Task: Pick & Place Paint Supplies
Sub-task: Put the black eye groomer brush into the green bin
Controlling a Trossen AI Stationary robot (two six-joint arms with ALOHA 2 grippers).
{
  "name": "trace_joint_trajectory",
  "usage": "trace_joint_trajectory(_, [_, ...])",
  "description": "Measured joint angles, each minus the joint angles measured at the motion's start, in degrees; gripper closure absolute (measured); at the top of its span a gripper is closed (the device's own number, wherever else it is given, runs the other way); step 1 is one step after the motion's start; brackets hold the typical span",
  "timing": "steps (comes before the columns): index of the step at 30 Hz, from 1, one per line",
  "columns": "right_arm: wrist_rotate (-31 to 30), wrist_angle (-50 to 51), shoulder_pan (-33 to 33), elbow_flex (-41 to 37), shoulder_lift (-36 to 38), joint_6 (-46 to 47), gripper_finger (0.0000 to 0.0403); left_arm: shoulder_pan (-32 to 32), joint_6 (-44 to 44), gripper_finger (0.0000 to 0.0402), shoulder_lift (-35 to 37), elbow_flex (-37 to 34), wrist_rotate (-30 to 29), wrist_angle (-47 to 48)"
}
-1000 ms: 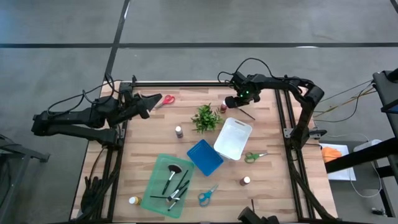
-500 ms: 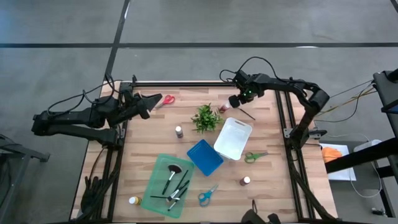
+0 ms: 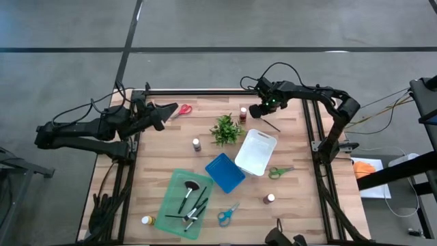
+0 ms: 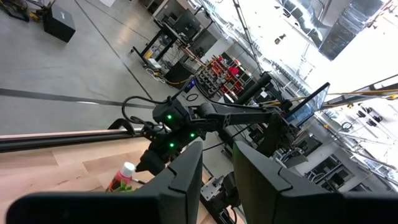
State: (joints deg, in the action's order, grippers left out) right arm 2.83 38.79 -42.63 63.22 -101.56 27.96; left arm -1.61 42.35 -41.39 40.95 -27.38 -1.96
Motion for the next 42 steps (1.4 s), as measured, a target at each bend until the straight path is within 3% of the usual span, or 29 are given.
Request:
trace_joint_trajectory(5, [0.0, -0.09, 0.0, -0.04, -0.54, -0.88, 0.0287, 0.0, -0.09, 0.0303, -0.02, 0.0, 0.11, 0.0])
trace_joint_trajectory(13, [0.51, -0.43, 0.41, -0.88, 1.91, -19.39, 0.0211, 0.0, 0.01, 0.0303, 0.0, 0.0, 0.46, 0.0])
trace_joint_trajectory(17, [0.68, -0.64, 0.77, -1.33, 2.48, -25.68, 0.0206, 0.0, 0.13, 0.0303, 0.0, 0.0, 0.46, 0.02])
trace_joint_trajectory(25, [2.42, -4.13, 1.64, -1.86, 2.13, -27.14, 0.0205, 0.0, 1.2, 0.0302, 0.0, 0.0, 0.5, 0.02])
trace_joint_trajectory(32, [3.43, -5.35, 2.77, -4.04, 2.13, -34.78, 0.0205, 0.0, 1.47, 0.0302, -0.01, 0.0, 0.5, 0.02])
trace_joint_trajectory(42, [3.29, -11.99, 2.89, -7.18, 2.13, -32.43, 0.0205, 0.0, 2.29, 0.0302, 0.0, 0.0, 0.46, 0.02])
